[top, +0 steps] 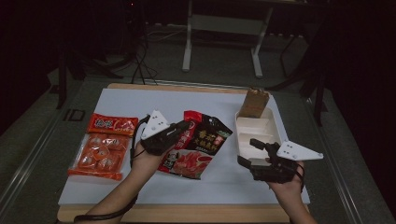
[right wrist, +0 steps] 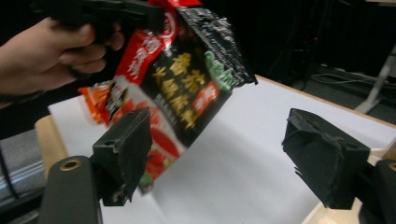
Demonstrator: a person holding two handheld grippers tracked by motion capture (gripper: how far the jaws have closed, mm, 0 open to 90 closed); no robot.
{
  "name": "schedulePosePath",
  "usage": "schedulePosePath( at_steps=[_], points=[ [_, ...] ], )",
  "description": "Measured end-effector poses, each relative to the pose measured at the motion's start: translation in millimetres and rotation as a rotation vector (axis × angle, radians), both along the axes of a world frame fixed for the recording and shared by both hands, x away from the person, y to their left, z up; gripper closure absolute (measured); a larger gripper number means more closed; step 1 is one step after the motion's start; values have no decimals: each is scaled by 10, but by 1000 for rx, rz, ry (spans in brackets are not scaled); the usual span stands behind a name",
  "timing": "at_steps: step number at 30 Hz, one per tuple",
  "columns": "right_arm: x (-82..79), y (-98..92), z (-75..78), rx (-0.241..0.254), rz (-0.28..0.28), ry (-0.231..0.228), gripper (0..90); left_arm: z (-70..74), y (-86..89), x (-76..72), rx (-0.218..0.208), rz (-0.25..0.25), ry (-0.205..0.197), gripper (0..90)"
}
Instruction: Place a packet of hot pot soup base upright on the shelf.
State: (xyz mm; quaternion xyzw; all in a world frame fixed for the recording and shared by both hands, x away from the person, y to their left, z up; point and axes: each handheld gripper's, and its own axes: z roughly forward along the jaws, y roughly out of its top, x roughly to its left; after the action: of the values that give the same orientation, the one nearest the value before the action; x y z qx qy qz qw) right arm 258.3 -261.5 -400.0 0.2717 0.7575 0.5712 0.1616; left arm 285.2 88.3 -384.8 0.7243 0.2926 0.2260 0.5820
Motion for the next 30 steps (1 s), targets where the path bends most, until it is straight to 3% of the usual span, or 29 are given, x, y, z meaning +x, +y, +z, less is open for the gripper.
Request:
schedulePosePath(
  at_steps=[3, 4, 8, 11, 13, 15, 16, 17, 18, 19, 22, 25, 30],
  points=[
    [51, 46, 13, 9, -5, 11, 236, 1, -13, -15, -17, -14, -10, 895],
    [115, 100, -2, 6, -11, 34, 235, -1, -51, -37, -70, -57, 3, 895],
    [175, 159, -61, 29, -2, 63, 234, -8, -84, -57, -120, -87, 23, 895],
    [178, 173, -61, 79, 32, 78, 236, -28, -122, -67, -190, -131, 49, 895],
    [156, 169, -32, 114, 49, 65, 301, -40, -146, -81, -205, -138, 42, 894],
    [142, 169, -13, 123, 50, 57, 301, -40, -146, -81, -205, -138, 42, 894],
    [115, 171, 24, 140, 48, 41, 425, -51, -187, -93, -219, -146, 39, 894],
    [102, 170, 42, 151, 54, 35, 459, -57, -193, -94, -235, -151, 42, 894],
    [89, 172, 58, 159, 47, 29, 500, -53, -202, -90, -234, -161, 42, 893],
    [80, 173, 72, 162, 50, 27, 636, -52, -211, -96, -231, -156, 34, 894],
    [62, 173, 109, 127, 53, 12, 724, -54, -219, -90, -229, -160, 30, 893],
    [41, 182, 155, 88, 48, -1, 754, -63, -217, -85, -222, -159, 32, 891],
    [51, 167, 251, 78, 53, 7, 771, -56, -211, -99, -206, -164, 20, 885]
  ],
)
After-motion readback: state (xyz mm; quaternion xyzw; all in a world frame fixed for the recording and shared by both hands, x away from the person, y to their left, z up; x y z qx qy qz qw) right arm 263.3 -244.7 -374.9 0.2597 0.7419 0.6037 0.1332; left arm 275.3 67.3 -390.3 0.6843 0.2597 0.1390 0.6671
